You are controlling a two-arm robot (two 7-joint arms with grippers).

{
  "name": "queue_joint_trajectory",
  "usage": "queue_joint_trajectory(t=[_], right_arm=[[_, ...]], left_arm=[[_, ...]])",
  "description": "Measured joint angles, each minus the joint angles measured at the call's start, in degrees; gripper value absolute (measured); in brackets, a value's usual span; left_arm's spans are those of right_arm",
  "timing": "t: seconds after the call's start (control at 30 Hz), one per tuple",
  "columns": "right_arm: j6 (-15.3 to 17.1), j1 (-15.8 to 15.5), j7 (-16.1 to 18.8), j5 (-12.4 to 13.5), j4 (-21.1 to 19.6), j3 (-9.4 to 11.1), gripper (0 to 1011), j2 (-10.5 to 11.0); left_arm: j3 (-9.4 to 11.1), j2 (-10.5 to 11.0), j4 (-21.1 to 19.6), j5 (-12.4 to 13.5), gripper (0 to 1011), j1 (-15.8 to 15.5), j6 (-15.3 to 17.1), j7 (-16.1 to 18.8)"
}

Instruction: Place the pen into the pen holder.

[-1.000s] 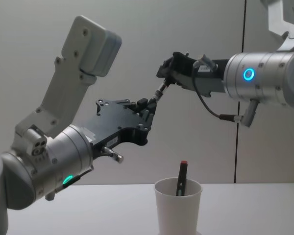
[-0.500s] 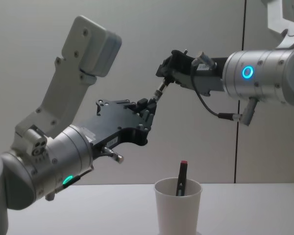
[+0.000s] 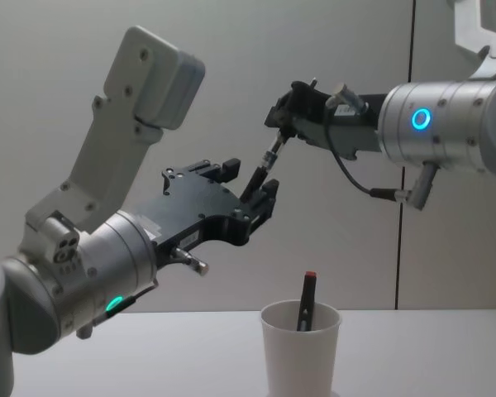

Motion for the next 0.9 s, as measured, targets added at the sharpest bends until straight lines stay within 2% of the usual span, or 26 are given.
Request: queue_joint_trajectory(t=[0.2, 0.23, 0.27, 0.53, 0.73, 0.9], right_arm=[[-0.3, 0.0, -0.1, 0.1, 0.0, 0.0, 143, 0.1], [-0.3, 0.0, -0.1, 0.1, 0.0, 0.0, 143, 0.1], [-0.4, 0.1, -0.1, 0.1, 0.0, 0.0, 143, 0.1], [-1.0, 0.2, -0.4, 0.0, 0.2, 0.0, 143, 0.0], [-1.4, 0.3, -1.0, -0.9, 0.3, -0.2, 143, 0.0], [-2.3, 0.3, -2.5, -3.1, 0.2, -0.5, 143, 0.0]], left_arm=[[0.0, 0.0, 0.0, 0.0, 715, 0.0, 0.0, 0.0], [0.0, 0.0, 0.0, 0.0, 715, 0.0, 0.0, 0.0], [0.0, 0.0, 0.0, 0.0, 773, 0.0, 0.0, 0.0], [0.0, 0.0, 0.0, 0.0, 973, 0.0, 0.0, 0.0], [0.0, 0.0, 0.0, 0.0, 1003, 0.0, 0.0, 0.0], [0.0, 0.0, 0.0, 0.0, 1003, 0.0, 0.0, 0.0]])
